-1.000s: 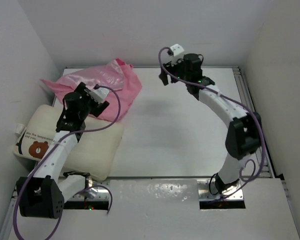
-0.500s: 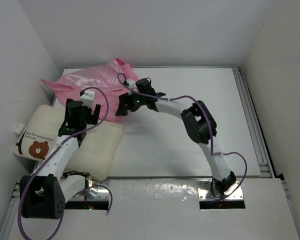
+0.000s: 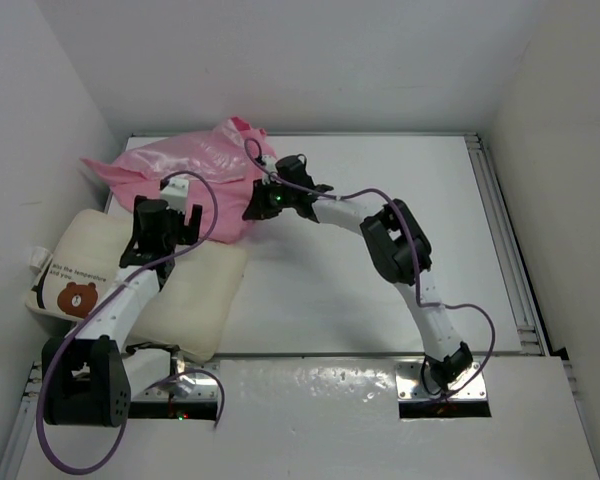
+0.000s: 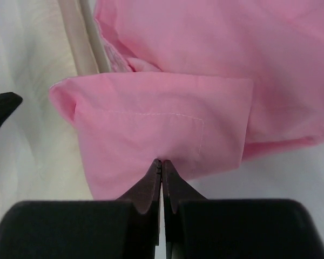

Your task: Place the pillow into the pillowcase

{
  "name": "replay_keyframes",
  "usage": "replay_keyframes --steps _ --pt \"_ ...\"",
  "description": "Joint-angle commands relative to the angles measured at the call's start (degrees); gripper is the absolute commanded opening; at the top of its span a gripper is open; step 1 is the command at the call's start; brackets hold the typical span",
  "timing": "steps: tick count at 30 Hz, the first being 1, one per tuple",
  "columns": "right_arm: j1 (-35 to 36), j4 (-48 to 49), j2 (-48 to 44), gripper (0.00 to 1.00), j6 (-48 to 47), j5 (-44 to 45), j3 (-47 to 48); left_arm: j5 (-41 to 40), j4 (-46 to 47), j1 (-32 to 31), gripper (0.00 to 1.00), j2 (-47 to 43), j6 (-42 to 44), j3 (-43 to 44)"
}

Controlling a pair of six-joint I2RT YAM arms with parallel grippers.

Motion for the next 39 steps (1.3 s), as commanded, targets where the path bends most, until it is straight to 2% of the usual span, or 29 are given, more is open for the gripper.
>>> replay_keyframes --steps 1,4,8,11,16,17,18,19,20,23,29,35,38,39 --pt "-3.01 5.67 -7.25 0.0 2.96 3.19 -3.2 1.2 5.21 0.58 1.0 -0.27 -0.46 1.6" --pt "-6.6 10.33 -12.52 0.0 5.78 5.47 -8.91 3.13 6.18 0.58 1.0 -0.62 -0.29 1.25" --pt "-12.33 15.95 -19.81 0.0 9.64 8.37 -16.57 10.84 9.25 0.58 1.0 0.25 -0.28 0.19" --pt "-18.3 16.84 -26.67 0.0 9.56 10.48 -22.81 16.38 10.75 0.14 1.0 2.18 -0.99 1.77" --pt "-27.1 14.4 -37.39 0.0 6.84 16.73 -31.44 18.77 13.03 -1.0 1.0 4.12 0.41 3.01" --pt "-27.54 10.56 -37.67 0.06 4.4 16.82 -31.09 19.91 13.56 -1.26 1.0 5.17 1.03 2.75" --pt "-27.19 8.17 -37.67 0.18 2.64 16.64 -29.79 20.88 14.52 -1.44 1.0 5.79 1.99 2.57" --pt "-26.76 5.8 -37.5 0.39 -0.34 16.12 -28.82 21.76 15.06 -1.79 1.0 6.58 2.26 2.39" --pt "-26.23 2.03 -36.8 0.5 -1.24 15.59 -28.11 23.59 15.67 -2.66 1.0 8.41 2.96 2.39" --pt "-24.12 -1.17 -36.61 0.65 -2.48 15.23 -27.75 24.32 16.91 -3.9 1.0 13.76 3.14 4.14" --pt "-24.02 -1.69 -39.77 0.74 -2.74 14.53 -33.63 20.29 13.05 -4.69 1.0 23.61 7.09 11.78" --pt "-21.93 -7.58 -40.13 0.77 -7.74 13.66 -35.04 19.56 5.85 -4.78 1.0 28.11 10.52 12.85" --pt "-20.17 -8.9 -38.99 0.79 -9.68 13.04 -34.7 25.18 2.07 -4.78 0.64 28.21 9.65 13.72" --pt "-19.9 -9.34 -38.38 0.79 -10.3 13.12 -34.26 28.33 1.1 -5.48 0.35 28.12 8.86 15.21"
